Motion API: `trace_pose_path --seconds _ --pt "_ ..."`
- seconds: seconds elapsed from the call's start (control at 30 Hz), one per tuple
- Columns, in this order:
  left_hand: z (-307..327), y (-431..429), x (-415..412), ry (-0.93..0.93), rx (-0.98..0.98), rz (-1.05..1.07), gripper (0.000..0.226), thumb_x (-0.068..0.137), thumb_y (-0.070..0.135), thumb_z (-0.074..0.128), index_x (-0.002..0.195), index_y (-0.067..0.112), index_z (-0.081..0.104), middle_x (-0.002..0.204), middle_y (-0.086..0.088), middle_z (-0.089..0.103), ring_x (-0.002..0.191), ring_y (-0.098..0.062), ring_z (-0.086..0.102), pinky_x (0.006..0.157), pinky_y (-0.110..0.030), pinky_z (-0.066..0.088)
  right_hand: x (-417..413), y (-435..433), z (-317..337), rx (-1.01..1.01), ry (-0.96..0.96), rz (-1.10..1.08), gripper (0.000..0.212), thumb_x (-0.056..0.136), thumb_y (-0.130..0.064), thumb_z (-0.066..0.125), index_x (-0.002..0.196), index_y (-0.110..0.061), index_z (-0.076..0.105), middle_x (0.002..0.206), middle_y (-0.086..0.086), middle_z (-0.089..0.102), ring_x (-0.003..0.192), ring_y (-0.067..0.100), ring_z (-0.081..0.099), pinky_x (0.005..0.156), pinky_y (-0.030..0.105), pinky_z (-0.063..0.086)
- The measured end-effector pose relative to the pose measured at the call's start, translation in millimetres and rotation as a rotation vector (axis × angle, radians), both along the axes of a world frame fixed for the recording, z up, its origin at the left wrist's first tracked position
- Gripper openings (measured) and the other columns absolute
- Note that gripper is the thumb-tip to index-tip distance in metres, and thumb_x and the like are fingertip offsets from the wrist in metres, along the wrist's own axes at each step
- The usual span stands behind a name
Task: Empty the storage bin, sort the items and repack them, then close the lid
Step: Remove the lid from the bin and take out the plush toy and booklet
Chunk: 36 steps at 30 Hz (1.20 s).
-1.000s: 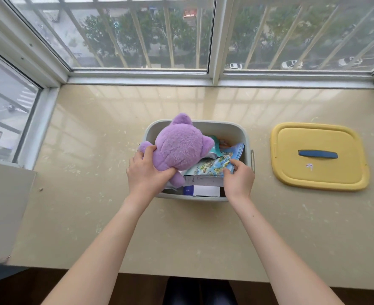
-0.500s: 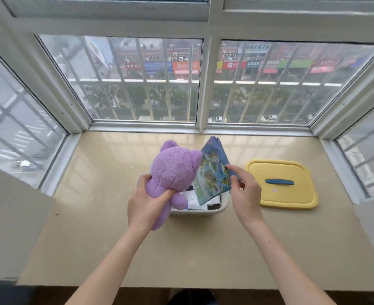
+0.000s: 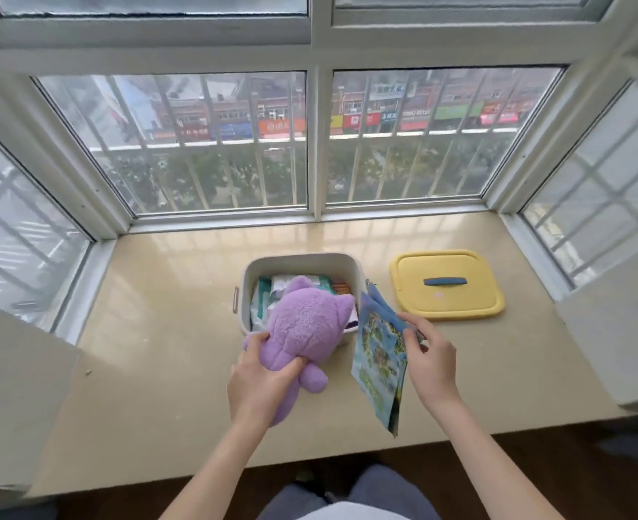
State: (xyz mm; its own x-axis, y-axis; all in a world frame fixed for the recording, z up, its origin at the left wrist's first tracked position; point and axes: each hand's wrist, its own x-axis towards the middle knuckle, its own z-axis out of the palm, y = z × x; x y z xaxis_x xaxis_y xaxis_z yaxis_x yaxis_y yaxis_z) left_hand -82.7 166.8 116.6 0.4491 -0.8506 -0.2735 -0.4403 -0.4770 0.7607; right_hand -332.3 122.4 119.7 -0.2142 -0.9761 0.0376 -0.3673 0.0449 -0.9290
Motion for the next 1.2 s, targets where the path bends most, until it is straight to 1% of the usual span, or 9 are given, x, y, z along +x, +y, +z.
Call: trace_pose_path --seconds 0.17,0.33,0.47,0.6,0.73,0.83,0.97,1.13,1.2 --pt "-3 -6 -29 0.033 0.032 -0.019 0.071 0.051 0.067 0.069 0.115 0.046 0.045 0.102 0.008 0.065 0.095 -0.022 0.062 0.082 -0.038 0.051 -44 0 3 0.048 -0.034 -0.024 0.027 0.099 -0.010 0.049 0.114 -0.024 0.066 0.104 -0.015 0.067 0.097 -0.005 0.061 0.071 0.013 0.051" --pt "-6 -26 -85 0.027 0.029 -0.035 0.074 0.051 0.068 0.070 0.117 0.043 0.046 0.103 0.008 0.064 0.097 -0.020 0.062 0.082 -0.039 0.051 -105 -17 -3 0.057 -0.058 -0.043 0.027 0.099 -0.010 0.050 0.117 -0.020 0.067 0.108 -0.013 0.067 0.101 -0.001 0.061 0.073 0.013 0.051" --pt "-16 -36 -155 0.046 0.056 -0.017 0.074 0.052 0.066 0.071 0.118 0.040 0.048 0.104 0.009 0.064 0.098 -0.019 0.061 0.082 -0.037 0.050 -168 -35 -15 0.086 -0.079 -0.029 0.026 0.099 -0.008 0.049 0.116 -0.018 0.067 0.106 -0.010 0.068 0.098 -0.002 0.061 0.072 0.011 0.049" --pt "-32 -37 -233 0.074 0.108 0.051 0.068 0.051 0.065 0.071 0.111 0.041 0.049 0.098 0.012 0.065 0.096 -0.018 0.061 0.082 -0.038 0.051 -233 -53 -35 0.143 -0.041 0.017 0.027 0.099 -0.010 0.048 0.115 -0.021 0.067 0.105 -0.013 0.068 0.099 -0.001 0.062 0.074 0.017 0.051" --pt "-50 -43 -291 0.104 0.145 0.104 0.070 0.052 0.062 0.072 0.114 0.039 0.050 0.100 0.008 0.065 0.094 -0.018 0.061 0.078 -0.033 0.047 -282 -70 -57 0.207 -0.044 -0.006 0.024 0.099 -0.011 0.048 0.111 -0.018 0.068 0.102 -0.010 0.069 0.095 -0.002 0.062 0.069 0.009 0.047" --pt "-68 -50 -317 0.084 0.197 0.141 0.071 0.054 0.063 0.071 0.117 0.038 0.048 0.103 0.006 0.063 0.098 -0.021 0.058 0.079 -0.034 0.046 -305 -86 -75 0.265 -0.035 -0.035 0.024 0.098 -0.011 0.048 0.110 -0.018 0.068 0.100 -0.007 0.069 0.093 0.004 0.064 0.070 0.012 0.049" --pt "-102 -61 -333 0.041 0.253 0.188 0.069 0.057 0.068 0.068 0.115 0.039 0.044 0.108 0.005 0.060 0.102 -0.025 0.056 0.086 -0.041 0.049 -325 -107 -104 0.318 -0.093 -0.126 0.022 0.096 -0.009 0.051 0.106 -0.019 0.068 0.085 0.004 0.070 0.077 0.011 0.063 0.065 0.026 0.052" --pt "-157 -75 -342 0.029 0.288 0.250 0.072 0.057 0.069 0.065 0.117 0.036 0.043 0.111 0.001 0.059 0.106 -0.029 0.054 0.088 -0.043 0.048 -360 -114 -173 0.393 -0.046 -0.281 0.023 0.095 -0.009 0.051 0.107 -0.020 0.066 0.089 0.005 0.071 0.086 0.023 0.068 0.077 0.037 0.056" --pt "-180 -78 -347 0.020 0.295 0.247 0.070 0.059 0.067 0.067 0.117 0.036 0.043 0.109 0.001 0.058 0.106 -0.030 0.054 0.089 -0.043 0.047 -369 -107 -200 0.425 -0.003 -0.314 0.023 0.095 -0.008 0.050 0.109 -0.019 0.065 0.093 0.005 0.070 0.088 0.023 0.067 0.079 0.036 0.054"
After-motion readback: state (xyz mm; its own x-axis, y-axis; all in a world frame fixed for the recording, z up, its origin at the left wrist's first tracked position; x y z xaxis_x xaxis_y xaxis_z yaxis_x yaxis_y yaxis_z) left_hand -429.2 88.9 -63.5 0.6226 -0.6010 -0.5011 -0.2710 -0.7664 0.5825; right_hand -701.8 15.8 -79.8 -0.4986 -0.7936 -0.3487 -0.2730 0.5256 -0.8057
